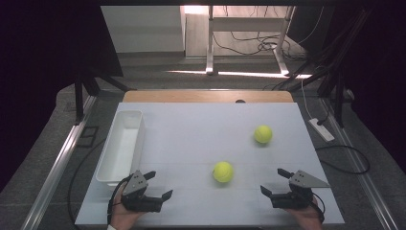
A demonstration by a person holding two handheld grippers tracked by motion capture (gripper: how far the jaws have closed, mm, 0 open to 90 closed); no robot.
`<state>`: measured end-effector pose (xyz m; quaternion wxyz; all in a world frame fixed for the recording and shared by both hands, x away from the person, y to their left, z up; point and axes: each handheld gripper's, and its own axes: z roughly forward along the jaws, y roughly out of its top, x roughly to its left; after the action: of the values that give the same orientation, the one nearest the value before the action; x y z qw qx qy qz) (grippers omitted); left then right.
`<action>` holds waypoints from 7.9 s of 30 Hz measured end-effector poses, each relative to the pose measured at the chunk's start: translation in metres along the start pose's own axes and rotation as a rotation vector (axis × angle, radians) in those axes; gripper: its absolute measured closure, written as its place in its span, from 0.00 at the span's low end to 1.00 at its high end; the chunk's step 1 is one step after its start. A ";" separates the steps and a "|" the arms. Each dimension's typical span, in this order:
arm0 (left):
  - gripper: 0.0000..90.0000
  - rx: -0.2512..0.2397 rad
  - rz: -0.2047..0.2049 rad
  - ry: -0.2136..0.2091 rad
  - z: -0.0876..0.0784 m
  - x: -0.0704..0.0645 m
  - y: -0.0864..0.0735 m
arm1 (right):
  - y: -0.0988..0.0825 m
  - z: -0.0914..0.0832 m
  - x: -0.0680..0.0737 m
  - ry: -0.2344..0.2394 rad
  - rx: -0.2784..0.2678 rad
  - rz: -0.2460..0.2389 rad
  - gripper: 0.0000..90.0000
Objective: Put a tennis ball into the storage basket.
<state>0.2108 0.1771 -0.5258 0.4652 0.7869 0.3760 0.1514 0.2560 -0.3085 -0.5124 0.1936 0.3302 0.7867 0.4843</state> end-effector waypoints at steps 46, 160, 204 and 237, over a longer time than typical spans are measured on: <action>0.10 -0.024 -0.005 0.032 -0.009 -0.008 0.009 | 0.003 0.001 0.005 0.001 0.012 -0.030 0.09; 0.10 0.012 0.079 -0.052 0.037 -0.038 0.099 | -0.001 -0.001 0.004 -0.020 0.028 -0.032 0.10; 0.10 0.085 0.089 -0.127 0.083 -0.048 0.116 | -0.001 0.000 0.004 -0.016 0.029 -0.030 0.10; 0.09 0.171 0.120 -0.169 0.118 -0.059 0.117 | -0.002 -0.001 0.003 -0.021 0.029 -0.031 0.10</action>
<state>0.2936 0.0273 -0.4818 0.4164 0.8548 0.2993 0.0797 0.2527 -0.3073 -0.5134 0.2046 0.3259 0.7965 0.4664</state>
